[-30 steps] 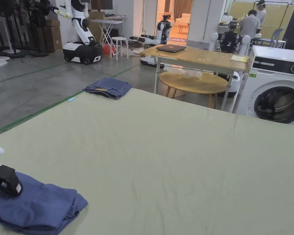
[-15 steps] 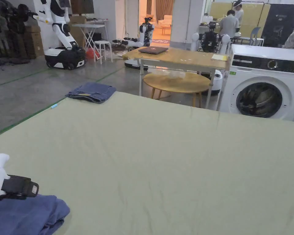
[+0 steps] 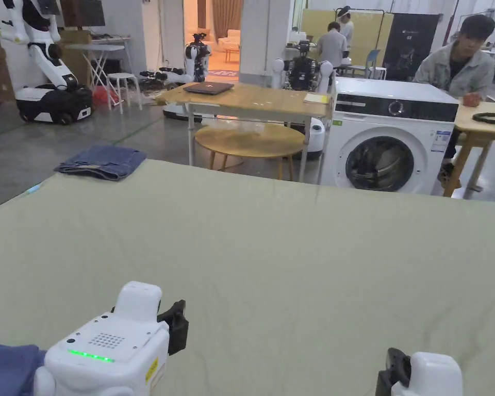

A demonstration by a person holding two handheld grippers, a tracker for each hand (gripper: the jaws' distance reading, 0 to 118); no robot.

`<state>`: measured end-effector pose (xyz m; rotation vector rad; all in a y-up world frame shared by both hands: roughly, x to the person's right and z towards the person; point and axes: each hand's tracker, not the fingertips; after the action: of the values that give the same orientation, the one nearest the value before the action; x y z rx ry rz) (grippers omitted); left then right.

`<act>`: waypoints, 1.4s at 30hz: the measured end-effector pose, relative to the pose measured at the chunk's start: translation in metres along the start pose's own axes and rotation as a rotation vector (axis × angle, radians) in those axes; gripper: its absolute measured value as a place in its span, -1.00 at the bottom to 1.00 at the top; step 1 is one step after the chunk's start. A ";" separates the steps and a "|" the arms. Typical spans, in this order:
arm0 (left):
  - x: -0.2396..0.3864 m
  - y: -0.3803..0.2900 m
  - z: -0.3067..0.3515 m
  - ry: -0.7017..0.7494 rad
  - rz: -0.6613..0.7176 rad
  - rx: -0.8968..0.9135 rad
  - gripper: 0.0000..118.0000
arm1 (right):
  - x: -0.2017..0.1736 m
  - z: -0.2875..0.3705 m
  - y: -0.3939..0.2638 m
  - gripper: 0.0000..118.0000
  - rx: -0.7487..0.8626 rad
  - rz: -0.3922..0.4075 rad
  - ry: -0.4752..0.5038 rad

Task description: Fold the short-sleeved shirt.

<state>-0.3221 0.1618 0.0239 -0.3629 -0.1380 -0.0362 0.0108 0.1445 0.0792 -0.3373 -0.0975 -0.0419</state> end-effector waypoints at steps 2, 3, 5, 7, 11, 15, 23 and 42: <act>0.018 -0.001 0.001 0.031 -0.039 0.062 -0.61 | 0.002 0.001 0.005 -1.00 0.030 -0.010 -0.012; 0.025 -0.002 0.002 0.023 -0.040 0.093 -0.70 | 0.003 0.002 0.007 -1.00 0.049 -0.017 -0.019; 0.040 -0.003 0.006 0.051 -0.041 0.133 -0.85 | 0.005 0.004 0.012 -1.00 0.078 -0.024 -0.032; 0.046 -0.004 0.010 0.067 -0.039 0.196 -0.99 | 0.006 0.006 0.015 -1.00 0.104 -0.034 -0.042; 0.055 0.000 0.016 0.087 -0.020 0.238 -1.00 | 0.009 0.011 0.022 -1.00 0.163 -0.047 -0.057; 0.056 0.003 0.017 0.099 -0.014 0.263 -1.00 | 0.009 0.014 0.024 -1.00 0.191 -0.049 -0.064; 0.048 0.000 0.016 0.080 0.045 0.238 -1.00 | 0.004 0.015 0.022 -1.00 0.199 -0.028 -0.064; 0.038 0.003 0.014 0.002 0.154 0.209 0.23 | 0.001 0.008 0.022 0.59 0.180 -0.016 -0.084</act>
<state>-0.2860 0.1698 0.0414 -0.1642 -0.1107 0.1293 0.0122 0.1680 0.0799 -0.1586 -0.1860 -0.0346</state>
